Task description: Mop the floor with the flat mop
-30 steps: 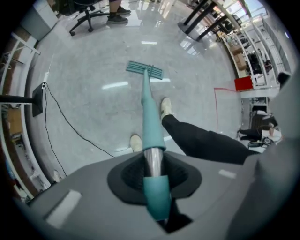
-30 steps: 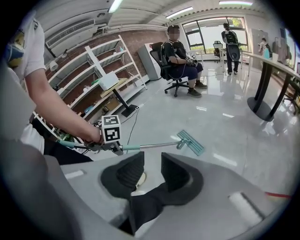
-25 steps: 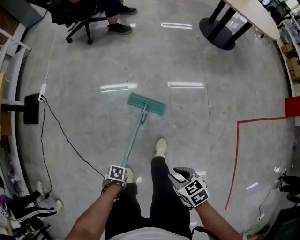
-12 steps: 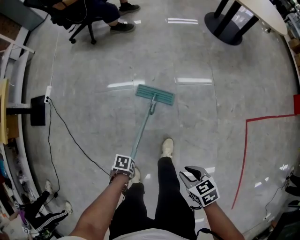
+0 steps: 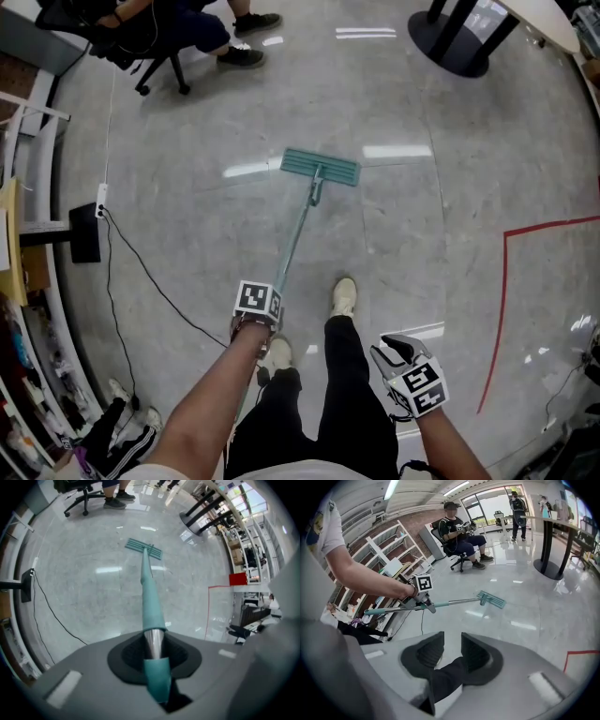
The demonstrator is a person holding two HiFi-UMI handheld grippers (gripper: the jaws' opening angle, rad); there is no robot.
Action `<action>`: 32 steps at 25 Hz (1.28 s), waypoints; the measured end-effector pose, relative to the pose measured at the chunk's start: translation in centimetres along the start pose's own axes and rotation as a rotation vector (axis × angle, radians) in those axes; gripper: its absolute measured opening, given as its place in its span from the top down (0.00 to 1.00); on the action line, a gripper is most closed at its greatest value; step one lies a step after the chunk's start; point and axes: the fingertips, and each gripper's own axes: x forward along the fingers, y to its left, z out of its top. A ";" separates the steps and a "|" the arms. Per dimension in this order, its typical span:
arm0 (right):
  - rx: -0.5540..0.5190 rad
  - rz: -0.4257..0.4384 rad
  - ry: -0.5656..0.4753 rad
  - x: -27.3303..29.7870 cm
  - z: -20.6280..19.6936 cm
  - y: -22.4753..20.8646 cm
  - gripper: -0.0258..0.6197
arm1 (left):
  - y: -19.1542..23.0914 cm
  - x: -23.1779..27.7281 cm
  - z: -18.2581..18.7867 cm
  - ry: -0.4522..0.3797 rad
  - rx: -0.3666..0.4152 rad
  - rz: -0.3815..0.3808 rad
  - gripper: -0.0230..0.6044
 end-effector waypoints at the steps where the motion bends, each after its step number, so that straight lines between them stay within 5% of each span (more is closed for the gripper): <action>1: 0.003 -0.001 -0.003 0.0 0.2 -0.3 0.79 | -0.2 -0.1 0.8 -0.003 -0.001 -0.002 0.83; 26: 0.083 0.016 -0.011 -0.6 -0.1 -3.9 0.79 | -6.1 -2.4 17.7 -0.038 -0.063 -0.054 0.83; 32: 0.089 0.000 -0.007 -0.5 -0.7 -4.0 0.79 | -5.5 -3.1 17.5 -0.065 -0.072 -0.061 0.83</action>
